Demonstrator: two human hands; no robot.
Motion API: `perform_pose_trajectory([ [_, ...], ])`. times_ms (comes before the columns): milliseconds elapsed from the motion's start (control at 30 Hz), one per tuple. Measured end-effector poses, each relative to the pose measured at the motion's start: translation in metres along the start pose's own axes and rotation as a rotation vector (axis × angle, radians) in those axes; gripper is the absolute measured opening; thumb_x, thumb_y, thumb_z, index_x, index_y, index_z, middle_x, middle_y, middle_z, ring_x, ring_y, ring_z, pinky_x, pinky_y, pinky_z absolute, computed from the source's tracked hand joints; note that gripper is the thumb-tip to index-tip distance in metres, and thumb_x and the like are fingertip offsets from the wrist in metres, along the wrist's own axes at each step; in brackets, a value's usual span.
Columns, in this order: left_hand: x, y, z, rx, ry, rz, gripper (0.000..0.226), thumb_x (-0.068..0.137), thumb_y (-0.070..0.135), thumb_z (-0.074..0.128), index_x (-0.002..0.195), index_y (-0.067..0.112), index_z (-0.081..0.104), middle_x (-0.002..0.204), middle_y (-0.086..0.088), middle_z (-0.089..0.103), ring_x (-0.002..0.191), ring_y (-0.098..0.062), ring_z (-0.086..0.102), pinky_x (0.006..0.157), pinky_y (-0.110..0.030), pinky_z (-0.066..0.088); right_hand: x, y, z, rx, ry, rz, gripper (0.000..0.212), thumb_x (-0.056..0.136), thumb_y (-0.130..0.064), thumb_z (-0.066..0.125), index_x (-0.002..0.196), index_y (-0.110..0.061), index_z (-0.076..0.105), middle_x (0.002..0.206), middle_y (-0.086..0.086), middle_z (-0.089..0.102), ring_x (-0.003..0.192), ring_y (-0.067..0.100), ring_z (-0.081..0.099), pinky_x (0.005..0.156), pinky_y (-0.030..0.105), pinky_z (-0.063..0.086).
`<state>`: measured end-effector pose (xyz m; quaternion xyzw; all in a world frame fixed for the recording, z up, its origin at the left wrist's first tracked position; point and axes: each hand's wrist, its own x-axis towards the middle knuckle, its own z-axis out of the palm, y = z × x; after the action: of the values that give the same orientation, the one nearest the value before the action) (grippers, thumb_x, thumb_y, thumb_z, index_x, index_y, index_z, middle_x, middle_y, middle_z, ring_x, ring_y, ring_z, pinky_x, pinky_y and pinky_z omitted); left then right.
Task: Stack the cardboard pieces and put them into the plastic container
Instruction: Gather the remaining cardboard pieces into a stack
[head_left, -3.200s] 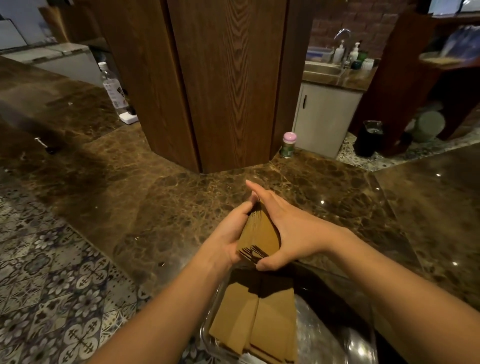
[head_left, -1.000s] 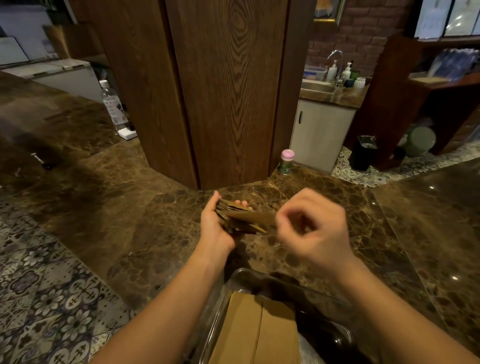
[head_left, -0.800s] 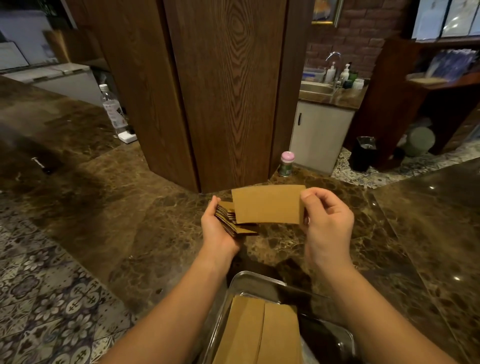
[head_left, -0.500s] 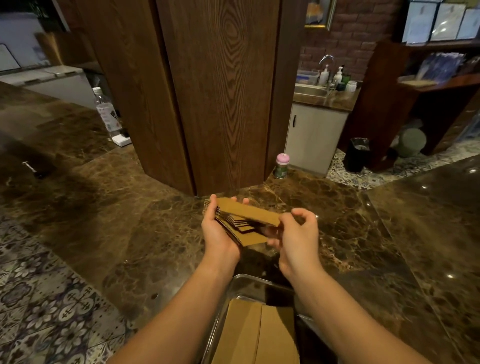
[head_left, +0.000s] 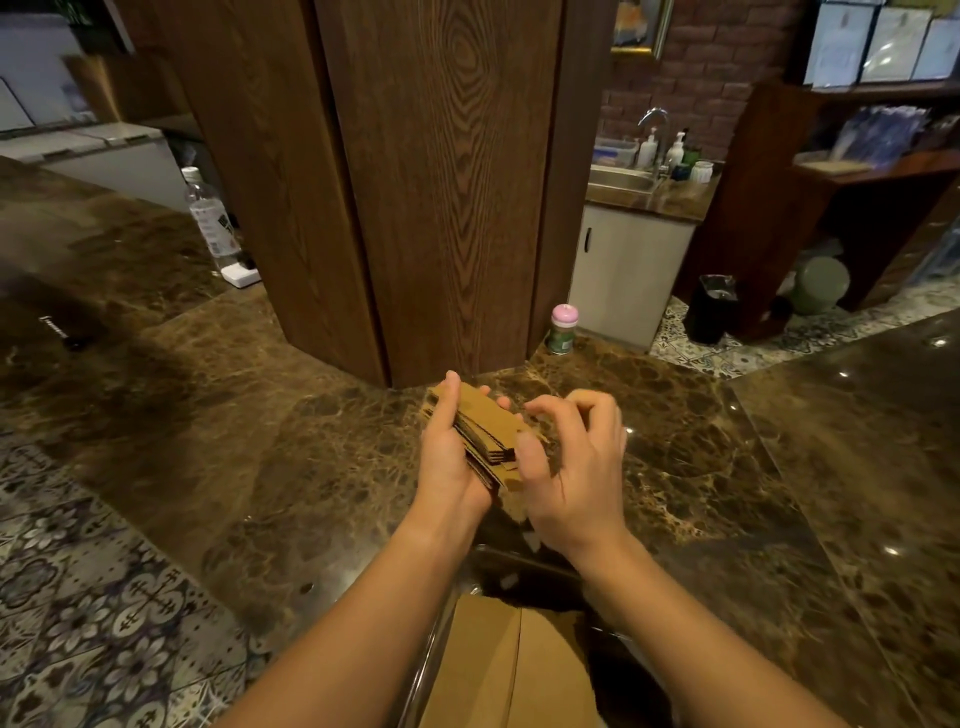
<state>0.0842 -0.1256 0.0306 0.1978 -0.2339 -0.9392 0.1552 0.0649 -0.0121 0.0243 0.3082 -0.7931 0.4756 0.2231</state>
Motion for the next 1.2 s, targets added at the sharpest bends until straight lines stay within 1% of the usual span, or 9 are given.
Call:
perform_pose_trajectory([
  [100, -0.009, -0.015, 0.002, 0.088, -0.016, -0.084, 0.073, 0.083, 0.05, 0.068, 0.13, -0.004, 0.056, 0.117, -0.022, 0.062, 0.114, -0.035, 0.062, 0.108, -0.046, 0.043, 0.009, 0.002, -0.003, -0.091, 0.011, -0.162, 0.077, 0.098, -0.066, 0.019, 0.094, -0.009, 0.071, 0.104, 0.008, 0.062, 0.102, 0.026, 0.053, 0.088, 0.044, 0.035],
  [233, -0.014, -0.012, 0.001, 0.087, -0.153, -0.153, 0.058, 0.084, 0.048, 0.068, 0.121, 0.003, 0.069, 0.117, -0.021, 0.069, 0.109, -0.033, 0.068, 0.092, -0.045, 0.057, 0.014, 0.003, -0.011, -0.033, -0.135, -0.164, 0.08, 0.09, -0.08, 0.02, 0.104, -0.013, 0.061, 0.114, 0.001, 0.061, 0.111, 0.022, 0.053, 0.095, 0.051, 0.037],
  [333, -0.015, -0.002, -0.007, 0.156, -0.219, -0.197, 0.056, 0.087, 0.031, 0.067, 0.135, 0.003, 0.057, 0.126, -0.024, 0.06, 0.111, -0.034, 0.064, 0.093, -0.049, 0.056, 0.022, 0.018, -0.031, 0.191, -0.579, -0.11, 0.093, 0.07, -0.09, 0.051, 0.144, -0.04, 0.026, 0.16, -0.019, 0.015, 0.149, 0.014, 0.015, 0.116, 0.058, 0.026],
  [400, -0.017, -0.002, -0.008, 0.229, -0.262, -0.242, 0.062, 0.085, 0.025, 0.069, 0.141, 0.008, 0.051, 0.131, -0.025, 0.057, 0.111, -0.035, 0.063, 0.096, -0.051, 0.054, 0.031, 0.026, -0.045, 0.181, -0.839, -0.083, 0.128, 0.057, -0.083, 0.073, 0.151, -0.055, -0.01, 0.159, -0.034, -0.018, 0.153, 0.01, -0.008, 0.121, 0.058, 0.017],
  [467, -0.018, -0.008, -0.008, 0.269, -0.286, -0.262, 0.069, 0.083, 0.02, 0.07, 0.146, 0.02, 0.044, 0.14, -0.026, 0.053, 0.119, -0.038, 0.06, 0.1, -0.055, 0.049, 0.036, 0.028, -0.053, 0.081, -0.936, -0.133, 0.144, 0.052, -0.078, 0.081, 0.147, -0.056, -0.025, 0.157, -0.035, -0.022, 0.152, 0.005, -0.009, 0.123, 0.049, 0.016],
  [633, -0.023, -0.022, -0.007, 0.263, -0.231, -0.304, 0.078, 0.084, 0.021, 0.064, 0.154, 0.028, 0.03, 0.146, -0.027, 0.047, 0.129, -0.043, 0.052, 0.1, -0.055, 0.046, 0.031, 0.029, -0.053, 0.023, -0.923, -0.191, 0.139, 0.062, -0.056, 0.087, 0.151, -0.053, -0.019, 0.147, -0.019, 0.024, 0.136, 0.008, 0.027, 0.109, 0.027, 0.029],
  [1033, -0.039, -0.044, -0.01, 0.218, -0.273, -0.376, 0.035, 0.083, 0.027, 0.069, 0.114, 0.011, 0.071, 0.096, -0.019, 0.072, 0.094, -0.033, 0.071, 0.074, -0.045, 0.06, 0.007, 0.023, -0.064, -0.031, -0.976, -0.097, 0.142, 0.056, -0.068, 0.085, 0.146, -0.059, -0.025, 0.154, -0.009, 0.022, 0.138, 0.016, 0.027, 0.111, 0.04, 0.034],
  [1100, -0.042, -0.044, -0.009, 0.194, -0.265, -0.326, 0.033, 0.082, 0.026, 0.065, 0.114, 0.018, 0.072, 0.094, -0.017, 0.076, 0.085, -0.03, 0.074, 0.069, -0.042, 0.062, 0.011, 0.019, -0.079, 0.279, -0.888, 0.186, 0.126, 0.062, -0.06, 0.086, 0.145, -0.067, -0.008, 0.162, -0.007, 0.018, 0.144, 0.014, 0.025, 0.112, 0.04, 0.033],
  [1200, -0.046, -0.041, -0.01, 0.211, -0.203, -0.194, 0.037, 0.09, 0.024, 0.058, 0.127, 0.025, 0.058, 0.095, -0.015, 0.075, 0.078, -0.03, 0.073, 0.072, -0.043, 0.06, 0.01, 0.019, -0.104, 0.59, -0.455, 0.638, 0.059, 0.077, -0.062, 0.068, 0.129, -0.042, 0.05, 0.135, 0.0, 0.055, 0.116, 0.014, 0.059, 0.085, 0.033, 0.053],
])
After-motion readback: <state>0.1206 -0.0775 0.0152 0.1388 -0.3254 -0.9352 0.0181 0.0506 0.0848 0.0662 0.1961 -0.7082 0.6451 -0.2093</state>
